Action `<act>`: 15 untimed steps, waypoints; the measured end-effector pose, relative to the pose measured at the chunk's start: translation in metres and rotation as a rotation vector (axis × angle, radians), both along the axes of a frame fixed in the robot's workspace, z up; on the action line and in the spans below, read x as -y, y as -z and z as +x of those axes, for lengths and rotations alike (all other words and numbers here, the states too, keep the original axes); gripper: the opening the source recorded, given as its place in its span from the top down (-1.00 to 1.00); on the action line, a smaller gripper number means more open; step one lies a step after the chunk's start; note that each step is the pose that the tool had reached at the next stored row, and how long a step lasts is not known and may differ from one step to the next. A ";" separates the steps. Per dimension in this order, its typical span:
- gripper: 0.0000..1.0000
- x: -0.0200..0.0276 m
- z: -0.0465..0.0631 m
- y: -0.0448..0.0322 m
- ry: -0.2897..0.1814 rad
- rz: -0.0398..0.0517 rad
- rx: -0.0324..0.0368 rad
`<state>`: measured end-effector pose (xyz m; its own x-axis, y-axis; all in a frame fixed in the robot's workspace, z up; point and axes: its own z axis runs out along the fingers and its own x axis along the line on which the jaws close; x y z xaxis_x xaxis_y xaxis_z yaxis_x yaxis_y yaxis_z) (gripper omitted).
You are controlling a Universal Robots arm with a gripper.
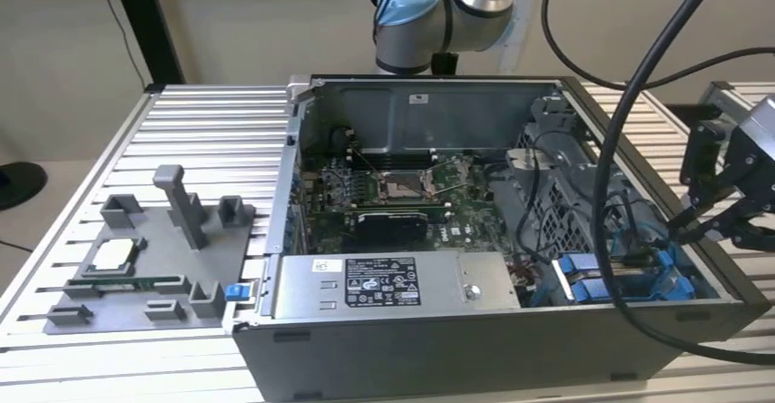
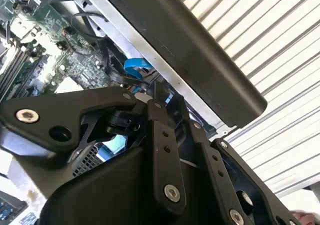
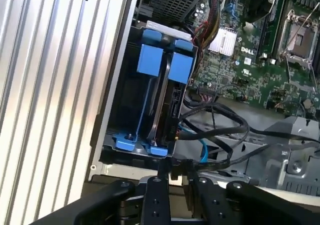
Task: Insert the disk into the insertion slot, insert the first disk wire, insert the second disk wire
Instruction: 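Insert the first disk wire, then insert the second disk wire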
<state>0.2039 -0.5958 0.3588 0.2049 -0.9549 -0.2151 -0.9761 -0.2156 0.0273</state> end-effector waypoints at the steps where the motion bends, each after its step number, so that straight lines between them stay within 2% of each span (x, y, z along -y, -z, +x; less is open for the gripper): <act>1: 1.00 0.0000 0.000 0.0002 0.000 0.0057 -0.0001; 5: 1.00 0.0001 0.000 0.0002 0.000 0.0455 -0.0001; 7: 1.00 0.0010 0.000 -0.0024 0.000 0.0558 -0.0002; 11: 1.00 0.0021 -0.005 -0.0155 0.000 0.0560 0.0000; 15: 1.00 0.0021 -0.018 -0.0199 0.000 0.0577 0.0000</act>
<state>0.1858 -0.5979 0.3787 0.2048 -0.9409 -0.2698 -0.9761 -0.2168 0.0149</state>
